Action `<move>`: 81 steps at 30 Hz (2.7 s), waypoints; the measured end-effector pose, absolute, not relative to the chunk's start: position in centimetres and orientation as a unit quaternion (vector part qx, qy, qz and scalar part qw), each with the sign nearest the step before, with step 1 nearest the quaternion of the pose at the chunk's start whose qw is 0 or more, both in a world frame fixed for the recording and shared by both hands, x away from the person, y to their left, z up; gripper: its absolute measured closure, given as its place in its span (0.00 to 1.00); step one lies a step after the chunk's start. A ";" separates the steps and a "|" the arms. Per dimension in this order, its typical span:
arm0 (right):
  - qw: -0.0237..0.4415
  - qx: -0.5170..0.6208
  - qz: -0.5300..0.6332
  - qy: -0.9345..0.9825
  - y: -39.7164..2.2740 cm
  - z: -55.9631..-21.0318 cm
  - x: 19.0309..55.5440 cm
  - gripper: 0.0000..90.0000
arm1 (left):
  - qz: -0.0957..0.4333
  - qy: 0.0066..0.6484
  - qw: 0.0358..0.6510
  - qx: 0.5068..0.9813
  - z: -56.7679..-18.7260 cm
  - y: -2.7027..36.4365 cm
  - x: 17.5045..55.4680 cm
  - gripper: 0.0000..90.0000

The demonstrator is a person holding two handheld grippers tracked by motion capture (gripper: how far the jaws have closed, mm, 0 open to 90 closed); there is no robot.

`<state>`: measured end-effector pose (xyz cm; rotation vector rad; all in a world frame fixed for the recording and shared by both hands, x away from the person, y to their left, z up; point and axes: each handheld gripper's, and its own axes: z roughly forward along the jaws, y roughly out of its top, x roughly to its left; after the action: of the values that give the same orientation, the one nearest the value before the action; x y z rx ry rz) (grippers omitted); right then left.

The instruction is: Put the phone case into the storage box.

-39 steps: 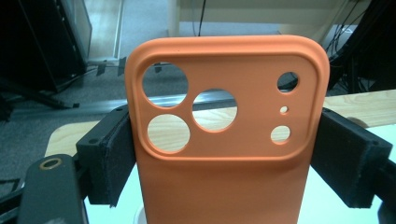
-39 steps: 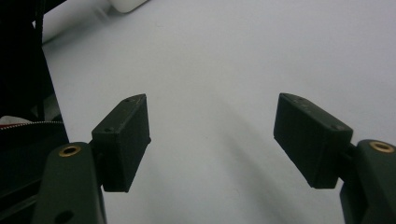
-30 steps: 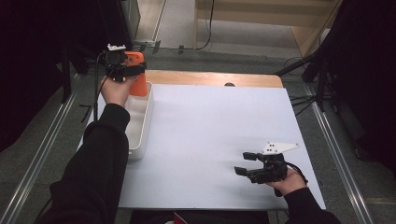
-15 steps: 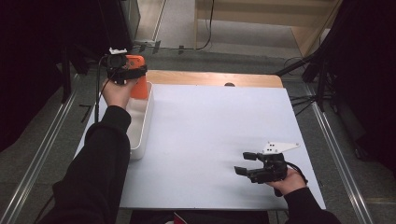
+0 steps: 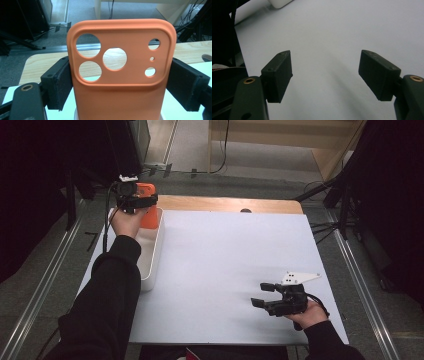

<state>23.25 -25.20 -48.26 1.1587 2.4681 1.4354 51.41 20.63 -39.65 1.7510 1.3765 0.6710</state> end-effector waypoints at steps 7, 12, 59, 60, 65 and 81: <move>0.031 0.376 0.466 0.800 -25.2 -48.3 23.3 0.29 | 0.267 0.544 0.389 0.694 -40.1 20.3 51.5 0.17; 0.030 0.377 0.466 0.800 -25.2 -48.3 23.3 0.29 | 0.267 0.545 0.386 0.695 -40.3 20.1 51.5 0.17; 0.030 0.378 0.469 0.798 -25.3 -48.2 23.2 0.29 | 0.256 0.550 0.356 0.710 -41.9 19.7 51.6 0.16; 0.030 0.378 0.469 0.798 -25.3 -48.2 23.2 0.29 | 0.256 0.551 0.356 0.710 -41.9 19.7 51.6 0.16; 0.030 0.377 0.469 0.798 -25.2 -48.2 23.2 0.29 | 0.253 0.552 0.355 0.711 -42.0 19.7 51.7 0.16; 0.030 0.376 0.468 0.799 -25.2 -48.2 23.2 0.29 | 0.258 0.556 0.338 0.715 -42.1 19.3 51.8 0.16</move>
<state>23.24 -25.21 -48.23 1.1601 2.4635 1.4432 51.79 19.33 -42.06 1.8619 1.4480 0.6728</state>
